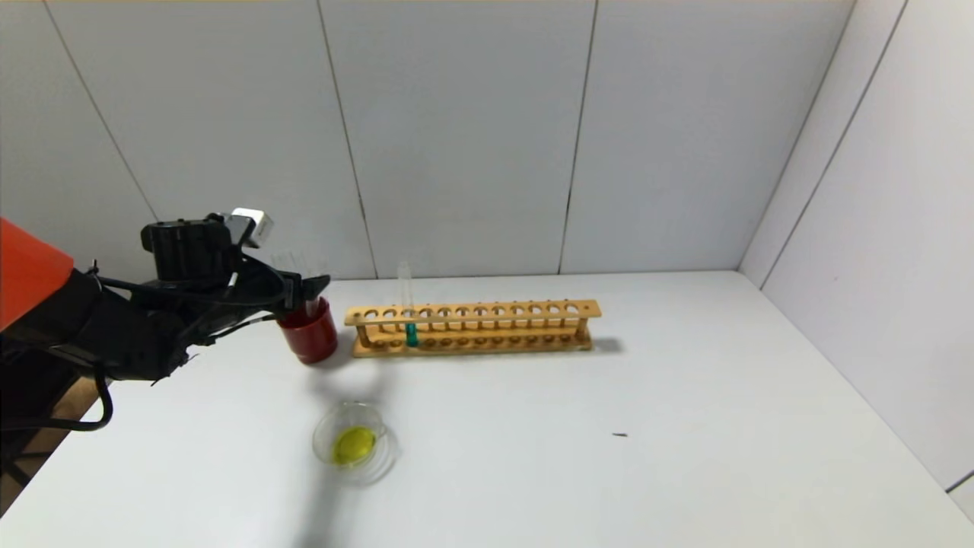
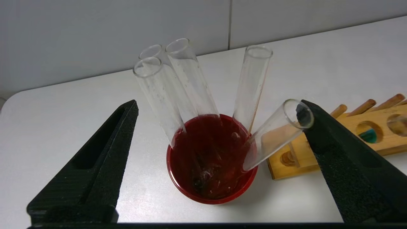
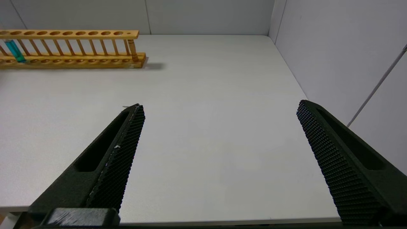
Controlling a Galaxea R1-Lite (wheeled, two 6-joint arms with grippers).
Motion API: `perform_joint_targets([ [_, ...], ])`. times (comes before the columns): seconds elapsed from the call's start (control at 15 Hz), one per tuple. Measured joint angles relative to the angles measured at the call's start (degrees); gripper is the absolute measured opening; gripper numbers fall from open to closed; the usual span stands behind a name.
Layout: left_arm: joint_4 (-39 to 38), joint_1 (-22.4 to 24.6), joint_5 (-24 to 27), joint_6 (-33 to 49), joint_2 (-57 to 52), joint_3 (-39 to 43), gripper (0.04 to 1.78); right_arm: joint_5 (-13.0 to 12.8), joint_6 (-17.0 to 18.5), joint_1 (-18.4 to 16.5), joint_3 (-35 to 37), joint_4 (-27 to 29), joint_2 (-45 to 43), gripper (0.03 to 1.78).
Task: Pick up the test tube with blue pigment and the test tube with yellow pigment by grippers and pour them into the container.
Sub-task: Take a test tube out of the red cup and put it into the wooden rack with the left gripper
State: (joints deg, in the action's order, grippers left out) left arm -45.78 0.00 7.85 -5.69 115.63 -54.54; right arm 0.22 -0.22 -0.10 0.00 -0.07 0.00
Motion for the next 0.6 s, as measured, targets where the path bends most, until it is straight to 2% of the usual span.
perform_joint_targets([
  [0.33,10.14,-1.38,0.09,0.07,-7.17,-4.8,1.75,0.02,-0.02,0.0,0.0,0.0,0.0,1.75],
  [0.6,17.77,-7.05,0.13,0.66,-15.36,-4.77,1.75,0.0,0.0,0.0,0.0,0.0,0.0,1.75],
])
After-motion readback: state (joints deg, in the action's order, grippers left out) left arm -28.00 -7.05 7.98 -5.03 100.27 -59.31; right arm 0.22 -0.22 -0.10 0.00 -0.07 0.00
